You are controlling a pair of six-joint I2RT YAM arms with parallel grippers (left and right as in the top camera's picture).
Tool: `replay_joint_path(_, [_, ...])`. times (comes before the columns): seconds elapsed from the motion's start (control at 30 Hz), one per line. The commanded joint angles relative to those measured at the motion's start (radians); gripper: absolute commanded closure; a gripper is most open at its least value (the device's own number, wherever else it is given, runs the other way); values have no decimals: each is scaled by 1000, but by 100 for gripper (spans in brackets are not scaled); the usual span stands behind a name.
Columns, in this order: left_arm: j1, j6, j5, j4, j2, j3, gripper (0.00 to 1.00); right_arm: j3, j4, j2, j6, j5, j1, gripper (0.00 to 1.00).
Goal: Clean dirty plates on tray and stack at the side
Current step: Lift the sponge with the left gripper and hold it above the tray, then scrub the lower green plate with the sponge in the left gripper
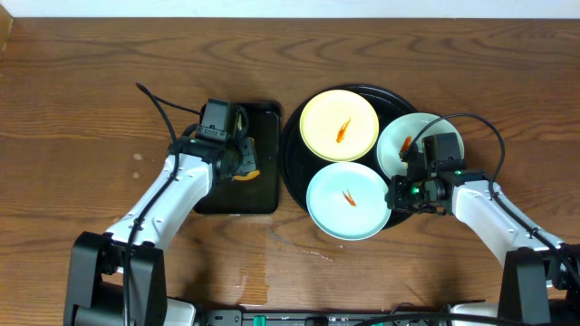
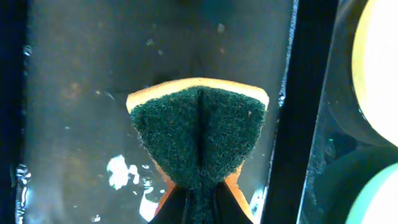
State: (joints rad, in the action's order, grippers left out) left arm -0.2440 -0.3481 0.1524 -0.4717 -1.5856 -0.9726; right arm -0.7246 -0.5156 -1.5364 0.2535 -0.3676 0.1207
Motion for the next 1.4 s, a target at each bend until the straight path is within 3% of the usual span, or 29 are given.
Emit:
replay_joint_path(0.0, [2,-13,25,-2,10,3,93,1,0,-4,1,-3,18,99])
replay_joint_path(0.4, [2,-13,93,3,11,0,93,1,56,-4,20,-3,53,99])
replay_joint_path(0.7, [-15,-14,336,43,22,-3,93,1,79,-4,26,37,101,99])
replay_joint_path(0.87, [-114,-92,357,79,22,-9,93,1,81,-4,69,56,101,99])
replay_joint_path(1.2, [-360,-331,321,325,8,-9,93,1,77,-4,68,56,103,99])
replay_joint_path(1.37, [-413,-244,246,309,-24,-16,93,1,77,-4,68,53,103,99])
